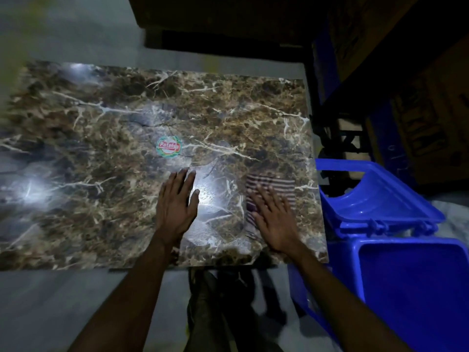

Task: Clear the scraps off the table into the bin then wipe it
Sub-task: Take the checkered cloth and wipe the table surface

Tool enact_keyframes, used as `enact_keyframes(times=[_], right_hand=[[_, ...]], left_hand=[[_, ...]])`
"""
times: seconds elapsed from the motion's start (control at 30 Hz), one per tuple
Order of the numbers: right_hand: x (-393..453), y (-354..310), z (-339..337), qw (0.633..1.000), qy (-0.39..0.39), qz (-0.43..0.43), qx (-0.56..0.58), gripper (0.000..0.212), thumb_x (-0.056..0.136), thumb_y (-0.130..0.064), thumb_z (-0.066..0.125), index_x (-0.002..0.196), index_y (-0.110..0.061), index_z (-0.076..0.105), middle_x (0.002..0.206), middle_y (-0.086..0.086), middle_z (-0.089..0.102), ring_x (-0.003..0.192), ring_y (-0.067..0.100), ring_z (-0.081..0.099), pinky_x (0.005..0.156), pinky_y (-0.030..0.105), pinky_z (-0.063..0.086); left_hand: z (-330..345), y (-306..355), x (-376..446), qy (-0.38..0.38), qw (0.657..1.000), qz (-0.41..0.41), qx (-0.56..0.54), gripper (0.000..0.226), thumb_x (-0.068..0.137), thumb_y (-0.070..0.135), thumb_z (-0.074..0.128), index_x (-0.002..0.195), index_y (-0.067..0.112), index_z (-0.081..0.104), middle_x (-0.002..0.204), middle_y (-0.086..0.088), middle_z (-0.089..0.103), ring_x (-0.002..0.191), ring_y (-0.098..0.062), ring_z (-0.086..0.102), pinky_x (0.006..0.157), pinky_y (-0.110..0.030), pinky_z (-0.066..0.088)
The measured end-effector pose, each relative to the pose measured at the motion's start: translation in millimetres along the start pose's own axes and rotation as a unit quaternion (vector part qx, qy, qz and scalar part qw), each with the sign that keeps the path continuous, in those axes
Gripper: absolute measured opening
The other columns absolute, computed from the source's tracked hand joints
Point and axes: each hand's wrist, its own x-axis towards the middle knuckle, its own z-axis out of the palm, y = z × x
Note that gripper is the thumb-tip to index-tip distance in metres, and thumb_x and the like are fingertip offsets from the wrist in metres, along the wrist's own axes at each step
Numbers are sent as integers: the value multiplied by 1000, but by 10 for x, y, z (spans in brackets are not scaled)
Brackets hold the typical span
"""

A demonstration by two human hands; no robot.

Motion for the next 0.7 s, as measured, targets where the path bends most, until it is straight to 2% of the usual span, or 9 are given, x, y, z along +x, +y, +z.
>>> enact_keyframes(times=[0.1,0.23,0.37,0.5,0.6,0.7], right_hand=[[49,263,-96,997,20,70,13,59,110,-47,25,166,-38,9,175,-9,3,161,16,-1,128,49,11],[841,270,-219,991,56,122,8,59,111,-49,21,167,-32,12,175,-3,7,162,22,2,128,51,8],[1398,-252,-139,995,70,65,5,58,111,-50,21,167,-32,14,175,-1,9,161,25,3,129,52,6],[1046,-760,54,999,30,-32,13,59,111,-48,18,167,-32,9,175,0,5,162,26,-1,129,53,7],[531,-722,155,997,14,-69,8,60,110,-47,27,167,-35,10,175,-3,6,162,25,1,128,55,10],[249,-443,122,1000,7,-25,2,61,108,-47,30,166,-38,13,175,-5,10,162,23,4,127,54,14]], left_hand=[[15,15,5,14,1000,-7,-5,55,107,43,40,159,27,38,168,2,32,157,-24,23,126,-47,20],[34,33,-3,29,999,-17,-22,56,106,43,42,160,29,37,168,4,32,157,-21,22,126,-47,20],[7,37,4,41,997,-49,-33,62,104,42,48,162,29,31,169,3,29,157,-19,22,128,-43,16],[-10,53,23,49,997,-44,-27,60,105,35,51,161,27,33,168,1,32,156,-21,25,127,-46,20],[2,35,29,52,998,-41,-21,59,104,35,50,161,26,35,167,0,33,156,-22,26,126,-47,21],[2,26,28,61,997,-35,-19,60,102,33,54,159,22,38,166,-1,35,154,-23,28,126,-46,21]])
